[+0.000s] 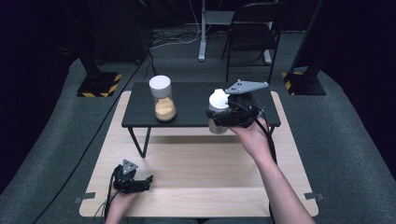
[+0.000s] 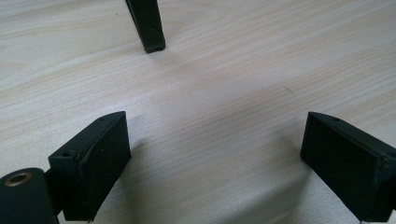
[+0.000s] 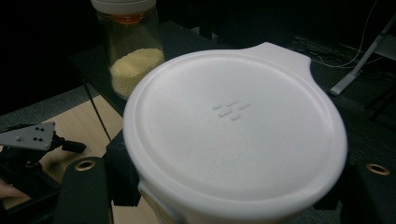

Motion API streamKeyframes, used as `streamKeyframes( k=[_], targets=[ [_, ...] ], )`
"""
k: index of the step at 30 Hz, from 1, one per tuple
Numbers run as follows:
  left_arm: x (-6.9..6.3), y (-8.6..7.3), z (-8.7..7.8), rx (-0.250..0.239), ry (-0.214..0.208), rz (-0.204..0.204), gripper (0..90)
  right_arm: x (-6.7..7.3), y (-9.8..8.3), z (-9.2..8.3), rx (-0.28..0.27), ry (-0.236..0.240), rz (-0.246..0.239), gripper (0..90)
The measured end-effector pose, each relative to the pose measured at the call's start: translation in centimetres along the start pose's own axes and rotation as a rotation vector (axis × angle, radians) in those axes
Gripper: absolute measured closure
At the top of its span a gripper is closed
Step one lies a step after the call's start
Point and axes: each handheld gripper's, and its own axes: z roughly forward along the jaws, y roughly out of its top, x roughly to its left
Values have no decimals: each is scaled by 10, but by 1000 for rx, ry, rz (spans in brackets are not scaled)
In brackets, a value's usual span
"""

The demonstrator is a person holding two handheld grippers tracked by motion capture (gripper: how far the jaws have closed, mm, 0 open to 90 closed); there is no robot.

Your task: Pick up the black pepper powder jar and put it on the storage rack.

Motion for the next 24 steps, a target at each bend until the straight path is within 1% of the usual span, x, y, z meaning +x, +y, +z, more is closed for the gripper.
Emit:
streamKeyframes(
  k=[10, 19, 24],
  targets=[
    [0, 0, 0, 0, 0, 0, 78, -6, 9, 9, -5, -21, 11, 297],
    [0, 0, 0, 0, 0, 0, 78, -11, 17, 24, 3, -42, 30, 296],
    [0, 0, 0, 0, 0, 0, 78, -13, 21, 31, 6, -58, 30, 297]
  ],
)
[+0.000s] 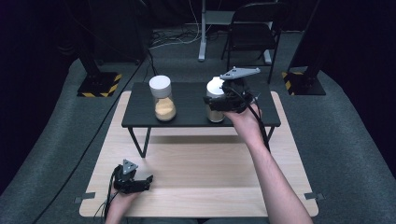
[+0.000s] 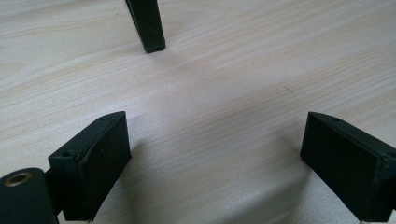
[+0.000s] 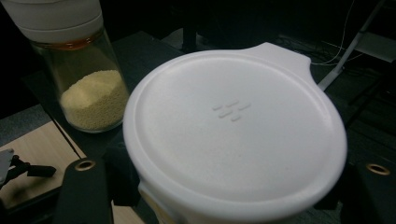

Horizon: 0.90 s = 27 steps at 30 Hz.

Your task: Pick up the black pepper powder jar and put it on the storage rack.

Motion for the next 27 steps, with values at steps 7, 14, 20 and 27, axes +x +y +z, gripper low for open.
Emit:
streamKeyframes(
  k=[7, 14, 20, 27],
  targets=[
    [0, 0, 0, 0, 0, 0, 78, -3, 3, 6, -10, -12, 11, 296],
    [0, 0, 0, 0, 0, 0, 78, -6, 4, 13, 1, -12, 23, 296],
    [0, 0, 0, 1, 0, 1, 77, -11, 2, 15, -6, -2, 37, 295],
    [0, 0, 0, 0, 0, 0, 78, -10, 2, 14, -3, 2, 34, 236]
  ],
)
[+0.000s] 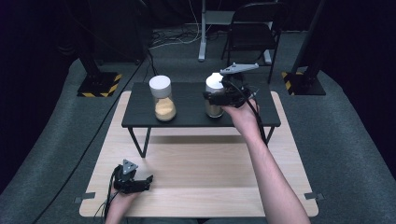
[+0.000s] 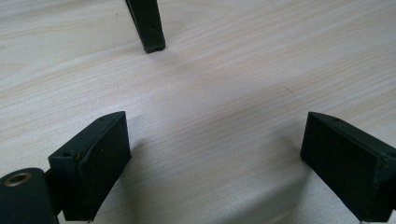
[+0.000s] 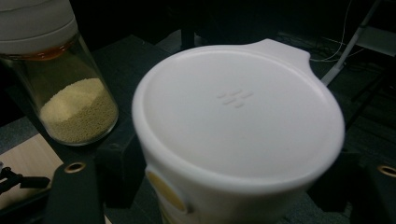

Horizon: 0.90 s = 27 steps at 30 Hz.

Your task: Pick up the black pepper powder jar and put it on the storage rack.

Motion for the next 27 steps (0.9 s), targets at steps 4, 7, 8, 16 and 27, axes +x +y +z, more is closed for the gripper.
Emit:
streamKeyframes(
  k=[4, 7, 8, 16, 27],
  targets=[
    [0, 0, 0, 0, 0, 0, 77, 3, -2, -4, -9, -7, 1, 193],
    [0, 0, 0, 1, 0, 0, 77, 6, -4, -9, -15, -14, -3, 169],
    [0, 0, 0, 0, 0, 0, 77, 7, -5, -11, -17, -15, -4, 162],
    [0, 0, 0, 0, 0, 0, 77, 6, -18, -24, -26, -7, -1, 146],
    [0, 0, 0, 0, 0, 0, 77, 1, -44, -44, -39, 16, 8, 139]
  ],
)
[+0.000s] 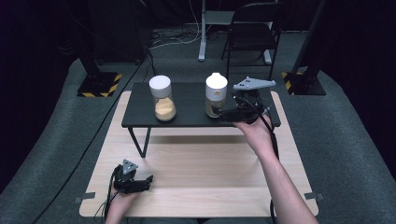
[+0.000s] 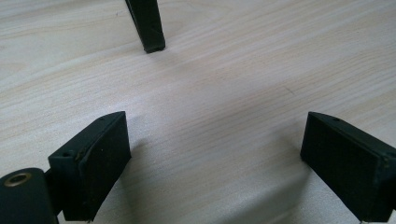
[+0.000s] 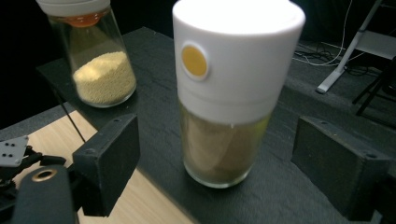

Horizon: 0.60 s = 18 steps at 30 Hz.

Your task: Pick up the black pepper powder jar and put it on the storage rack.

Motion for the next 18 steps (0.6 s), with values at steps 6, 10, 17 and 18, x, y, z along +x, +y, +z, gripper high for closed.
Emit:
streamKeyframes(
  k=[6, 10, 17, 18],
  targets=[
    [0, 0, 0, 0, 0, 0, 77, -2, -16, -10, 1, 4, 7, 132],
    [0, 0, 0, 0, 0, 0, 77, -2, -30, -14, 3, 15, 13, 131],
    [0, 0, 0, 0, 1, 1, 78, 3, -47, -23, -10, 20, 0, 122],
    [0, 0, 0, 0, 1, 1, 78, 5, -50, -24, -12, 16, -1, 113]
  ],
)
